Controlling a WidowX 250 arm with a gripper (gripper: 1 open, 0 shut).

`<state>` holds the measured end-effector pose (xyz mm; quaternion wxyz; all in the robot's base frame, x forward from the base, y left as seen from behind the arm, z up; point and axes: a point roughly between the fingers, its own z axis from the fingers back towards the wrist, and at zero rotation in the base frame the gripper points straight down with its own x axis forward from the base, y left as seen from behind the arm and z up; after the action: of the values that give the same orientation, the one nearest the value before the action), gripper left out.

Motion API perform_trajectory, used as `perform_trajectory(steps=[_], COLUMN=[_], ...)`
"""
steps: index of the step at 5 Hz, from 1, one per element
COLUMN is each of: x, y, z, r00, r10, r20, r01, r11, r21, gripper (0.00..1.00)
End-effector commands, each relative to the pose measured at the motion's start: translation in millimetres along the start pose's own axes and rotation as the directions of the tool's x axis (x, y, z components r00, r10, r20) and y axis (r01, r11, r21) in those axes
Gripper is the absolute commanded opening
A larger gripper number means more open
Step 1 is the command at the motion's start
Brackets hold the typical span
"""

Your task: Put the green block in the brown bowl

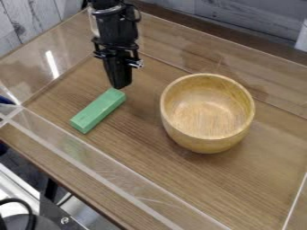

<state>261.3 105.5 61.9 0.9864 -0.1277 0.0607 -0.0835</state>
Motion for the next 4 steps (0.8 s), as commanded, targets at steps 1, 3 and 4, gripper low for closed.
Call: perform_trajectory(steps=[1, 3, 4], x=[1.5, -4.2, -8.9], y=[1.1, 7.9, 14.5], z=[15.6, 20.5, 14.0], r00=[0.999, 0.999, 0.998], r10=[-0.005, -0.004, 0.052], r20=[0.047, 0.034, 0.018], r01=[0.005, 0.003, -0.052], r11=[1.000, 1.000, 0.998], r21=[0.018, 0.028, 0.019], gripper=[0.00, 0.00, 0.00])
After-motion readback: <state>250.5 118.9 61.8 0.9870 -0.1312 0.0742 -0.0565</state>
